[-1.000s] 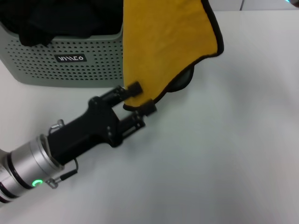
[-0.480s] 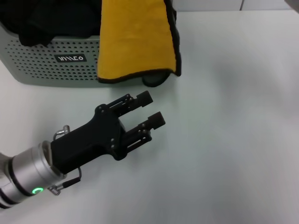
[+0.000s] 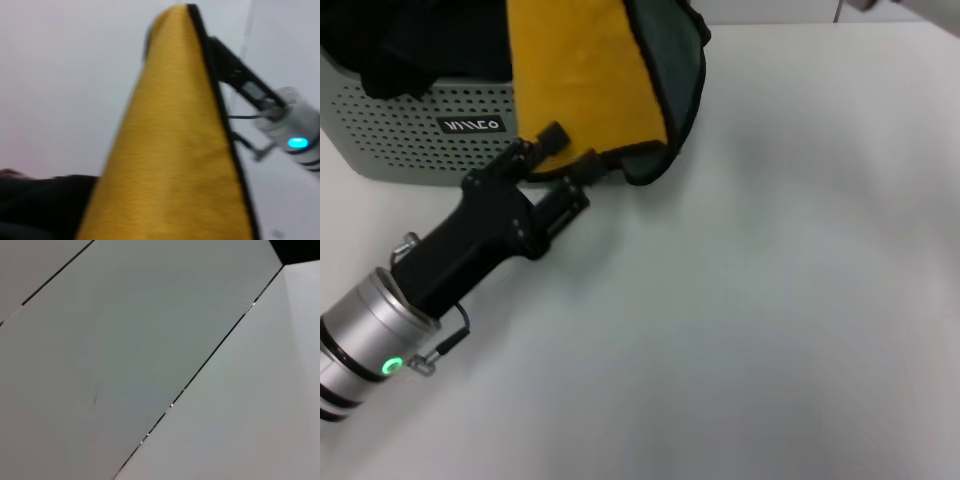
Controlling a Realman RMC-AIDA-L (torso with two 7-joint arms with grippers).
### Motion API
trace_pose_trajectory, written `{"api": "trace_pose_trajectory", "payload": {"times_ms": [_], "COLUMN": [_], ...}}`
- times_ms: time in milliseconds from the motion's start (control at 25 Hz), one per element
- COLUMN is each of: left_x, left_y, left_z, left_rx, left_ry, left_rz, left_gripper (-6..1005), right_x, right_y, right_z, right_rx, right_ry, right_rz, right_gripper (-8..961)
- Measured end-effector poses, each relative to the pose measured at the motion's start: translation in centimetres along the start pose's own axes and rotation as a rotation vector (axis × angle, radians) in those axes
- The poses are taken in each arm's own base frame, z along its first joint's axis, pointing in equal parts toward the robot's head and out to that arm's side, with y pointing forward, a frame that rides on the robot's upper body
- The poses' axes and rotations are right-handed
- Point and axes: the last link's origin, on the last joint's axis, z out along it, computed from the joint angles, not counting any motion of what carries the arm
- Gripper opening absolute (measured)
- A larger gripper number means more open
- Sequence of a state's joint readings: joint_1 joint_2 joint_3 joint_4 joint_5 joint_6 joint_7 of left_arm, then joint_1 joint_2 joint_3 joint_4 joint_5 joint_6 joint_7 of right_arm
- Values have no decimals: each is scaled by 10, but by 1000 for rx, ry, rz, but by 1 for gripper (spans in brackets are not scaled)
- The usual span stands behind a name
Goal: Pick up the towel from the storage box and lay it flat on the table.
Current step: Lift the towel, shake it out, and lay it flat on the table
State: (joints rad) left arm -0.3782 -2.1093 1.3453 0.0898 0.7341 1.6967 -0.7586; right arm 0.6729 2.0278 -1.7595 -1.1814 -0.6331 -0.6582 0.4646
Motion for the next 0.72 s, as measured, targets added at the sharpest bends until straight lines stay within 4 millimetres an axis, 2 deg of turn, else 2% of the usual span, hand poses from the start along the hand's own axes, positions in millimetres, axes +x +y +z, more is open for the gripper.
{"api": "trace_pose_trajectory", "payload": {"times_ms": [320, 720], "left_x": [0, 4], "left_y": [-4, 1], "left_z": [2, 2], "left_rx": [25, -14], "left_ry": [-3, 26], "left_rz": [-13, -43], "left_gripper": [590, 588], "right_x": [-9, -12], "right_y": [12, 15], "right_z": [36, 54], "right_rx": [-39, -51], "right_ry": [52, 88], "right_rz": [-39, -65], "right_gripper": [17, 18]}}
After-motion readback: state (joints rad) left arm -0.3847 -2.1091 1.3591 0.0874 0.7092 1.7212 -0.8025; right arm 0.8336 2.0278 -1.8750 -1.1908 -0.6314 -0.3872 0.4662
